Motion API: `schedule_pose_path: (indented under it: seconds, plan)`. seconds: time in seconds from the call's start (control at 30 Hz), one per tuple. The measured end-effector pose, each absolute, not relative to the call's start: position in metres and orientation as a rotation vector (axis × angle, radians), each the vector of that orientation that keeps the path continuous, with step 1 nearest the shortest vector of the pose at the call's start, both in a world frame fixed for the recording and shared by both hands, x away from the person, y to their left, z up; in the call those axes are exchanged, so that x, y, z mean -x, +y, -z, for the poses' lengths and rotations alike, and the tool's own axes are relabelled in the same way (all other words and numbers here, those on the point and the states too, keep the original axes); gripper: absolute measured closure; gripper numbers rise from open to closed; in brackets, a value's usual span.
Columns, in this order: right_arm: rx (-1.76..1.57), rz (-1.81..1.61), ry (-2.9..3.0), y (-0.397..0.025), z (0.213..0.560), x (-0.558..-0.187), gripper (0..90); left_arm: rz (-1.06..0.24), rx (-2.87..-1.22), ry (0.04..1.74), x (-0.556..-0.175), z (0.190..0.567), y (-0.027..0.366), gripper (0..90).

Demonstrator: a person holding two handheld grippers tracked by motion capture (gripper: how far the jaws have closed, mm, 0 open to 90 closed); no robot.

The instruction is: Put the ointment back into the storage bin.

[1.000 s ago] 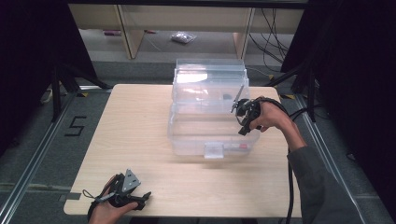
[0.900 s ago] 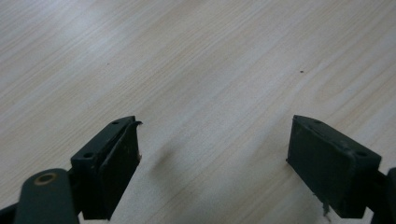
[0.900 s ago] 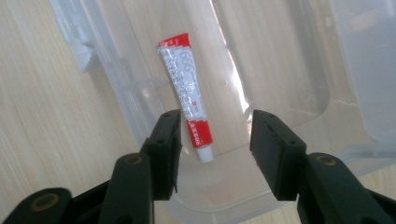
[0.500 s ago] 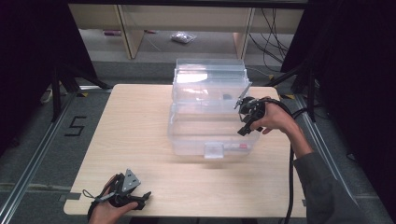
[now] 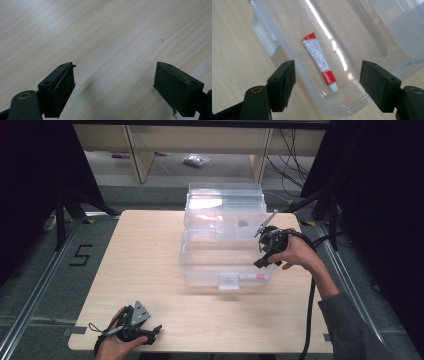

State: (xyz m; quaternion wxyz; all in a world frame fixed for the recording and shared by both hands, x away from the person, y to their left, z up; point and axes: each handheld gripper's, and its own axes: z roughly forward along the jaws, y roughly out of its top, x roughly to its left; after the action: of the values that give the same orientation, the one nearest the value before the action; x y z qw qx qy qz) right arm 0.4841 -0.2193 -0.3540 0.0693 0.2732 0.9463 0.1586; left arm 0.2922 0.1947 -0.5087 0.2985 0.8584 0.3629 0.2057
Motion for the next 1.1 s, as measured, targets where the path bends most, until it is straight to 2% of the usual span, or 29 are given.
schedule_pose_path:
  seconds: [0.57,1.1]
  plan:
    - [-0.869,-0.633,2.738,-0.228,0.351,-0.461,26.8,-0.572,-2.291,0.961,-0.294,0.509,0.194,16.3]
    - [-0.948,-0.721,2.692,-0.233,0.356,-0.441,25.5,-0.543,-2.281,0.966,-0.293,0.509,0.194,16.3]
